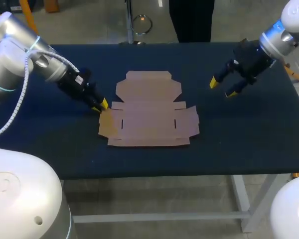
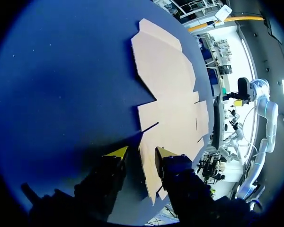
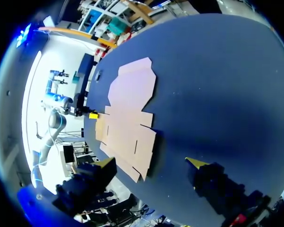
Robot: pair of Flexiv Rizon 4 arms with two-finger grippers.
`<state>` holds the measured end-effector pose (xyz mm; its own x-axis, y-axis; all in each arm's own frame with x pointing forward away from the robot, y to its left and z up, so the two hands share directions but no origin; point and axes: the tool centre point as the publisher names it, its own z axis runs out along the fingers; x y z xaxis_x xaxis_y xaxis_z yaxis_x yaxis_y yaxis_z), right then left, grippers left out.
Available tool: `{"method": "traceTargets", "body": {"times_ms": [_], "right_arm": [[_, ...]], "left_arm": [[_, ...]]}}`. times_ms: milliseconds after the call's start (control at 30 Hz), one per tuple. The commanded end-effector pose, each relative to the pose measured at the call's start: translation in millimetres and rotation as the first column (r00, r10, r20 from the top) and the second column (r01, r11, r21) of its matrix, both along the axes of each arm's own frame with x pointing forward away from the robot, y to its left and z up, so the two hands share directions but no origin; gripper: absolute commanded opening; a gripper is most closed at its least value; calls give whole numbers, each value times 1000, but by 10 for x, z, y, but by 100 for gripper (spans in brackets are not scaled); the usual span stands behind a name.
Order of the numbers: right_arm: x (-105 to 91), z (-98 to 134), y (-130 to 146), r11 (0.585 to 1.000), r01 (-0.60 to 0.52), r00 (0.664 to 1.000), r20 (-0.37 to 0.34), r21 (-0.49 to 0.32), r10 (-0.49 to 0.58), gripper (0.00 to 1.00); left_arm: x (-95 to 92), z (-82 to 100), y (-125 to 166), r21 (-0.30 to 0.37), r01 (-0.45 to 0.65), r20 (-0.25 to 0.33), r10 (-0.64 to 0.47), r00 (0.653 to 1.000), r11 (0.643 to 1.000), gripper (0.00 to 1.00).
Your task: Assemble the packaging by folding the flat box into shape, placing the metal phone stand inside, and closing the box properly
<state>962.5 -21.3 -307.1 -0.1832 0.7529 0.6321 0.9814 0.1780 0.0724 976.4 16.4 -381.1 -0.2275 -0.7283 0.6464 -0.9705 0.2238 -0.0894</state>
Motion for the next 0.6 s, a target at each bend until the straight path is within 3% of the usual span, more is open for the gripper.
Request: {"method": "traceTargets", "body": {"times_ms": [33, 267, 400, 567, 600], "right_arm": [[-12, 19, -19, 1000, 6, 1000, 16, 16, -6, 100], [23, -34, 46, 998, 31, 999, 32, 48, -32, 100], [73, -76, 102, 997, 57, 998, 35, 50, -59, 100], [177, -92, 168, 993, 104, 992, 62, 51, -107, 100], [201, -96, 179, 993, 108, 991, 67, 56, -111, 100]], "left_arm": [[-114, 284, 80, 62, -41, 92, 35, 995, 997, 100], [34, 542, 207, 121, -97, 243, 65, 968, 988, 100], [88, 631, 224, 132, -126, 297, 82, 951, 983, 100], [160, 668, 262, 152, -167, 322, 111, 940, 974, 100], [175, 674, 272, 153, -178, 333, 118, 935, 972, 85]]}}
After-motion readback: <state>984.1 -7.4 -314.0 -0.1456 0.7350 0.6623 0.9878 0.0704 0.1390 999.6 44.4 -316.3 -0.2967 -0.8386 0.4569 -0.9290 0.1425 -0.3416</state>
